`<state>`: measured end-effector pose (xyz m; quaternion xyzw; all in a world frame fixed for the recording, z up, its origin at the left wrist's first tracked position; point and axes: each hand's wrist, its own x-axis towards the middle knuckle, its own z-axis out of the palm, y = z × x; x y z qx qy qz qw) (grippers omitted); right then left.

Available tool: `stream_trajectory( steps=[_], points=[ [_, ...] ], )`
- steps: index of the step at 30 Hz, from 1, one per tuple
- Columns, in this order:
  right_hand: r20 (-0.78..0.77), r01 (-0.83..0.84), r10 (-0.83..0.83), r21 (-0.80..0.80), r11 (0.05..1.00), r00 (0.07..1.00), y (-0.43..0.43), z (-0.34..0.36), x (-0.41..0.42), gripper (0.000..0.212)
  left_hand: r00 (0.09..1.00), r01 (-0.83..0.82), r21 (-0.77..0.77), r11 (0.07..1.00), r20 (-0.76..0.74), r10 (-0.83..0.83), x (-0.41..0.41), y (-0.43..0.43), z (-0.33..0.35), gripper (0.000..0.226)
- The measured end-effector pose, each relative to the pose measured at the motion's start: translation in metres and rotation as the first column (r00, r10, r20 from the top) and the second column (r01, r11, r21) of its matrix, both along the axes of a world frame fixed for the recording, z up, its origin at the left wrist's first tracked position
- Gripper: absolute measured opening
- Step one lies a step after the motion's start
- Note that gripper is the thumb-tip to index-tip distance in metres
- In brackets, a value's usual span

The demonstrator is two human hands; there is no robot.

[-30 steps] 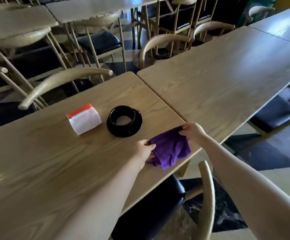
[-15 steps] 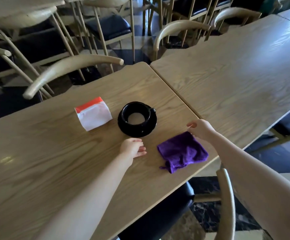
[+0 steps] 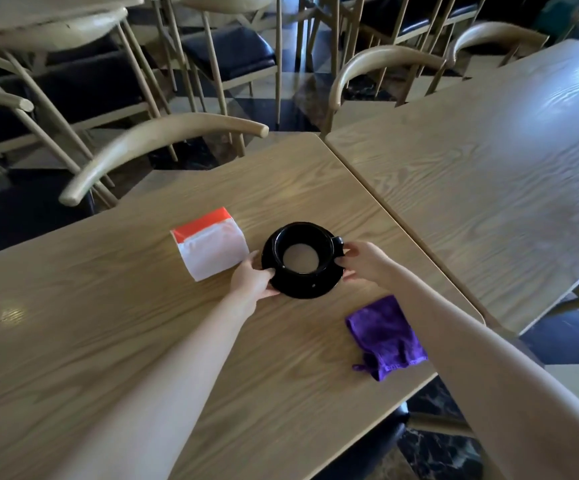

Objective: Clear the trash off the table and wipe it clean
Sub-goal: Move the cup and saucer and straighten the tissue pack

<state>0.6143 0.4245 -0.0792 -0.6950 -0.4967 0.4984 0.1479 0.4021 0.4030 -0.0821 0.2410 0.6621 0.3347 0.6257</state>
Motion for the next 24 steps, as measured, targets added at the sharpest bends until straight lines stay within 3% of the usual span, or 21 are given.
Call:
stream_trajectory(
  steps=[4, 12, 24],
  points=[
    [-0.044, 0.136, -0.135, 0.008, 0.991, 0.990, 0.000, -0.008, -0.007, 0.048, 1.000, 0.022, 0.015, 1.000, -0.014, -0.022, 0.004, 0.005, -0.003, 0.062],
    [-0.118, 0.260, -0.254, 0.040, 0.965, 0.960, -0.014, 0.009, -0.017, 0.053, 0.999, -0.006, 0.042, 0.999, -0.031, 0.007, -0.003, -0.004, 0.013, 0.067],
    [-0.195, 0.139, -0.115, 0.115, 0.984, 0.974, -0.049, 0.115, -0.047, 0.052, 0.994, -0.102, 0.158, 0.982, 0.041, 0.096, -0.039, -0.062, 0.106, 0.059]
  ],
)
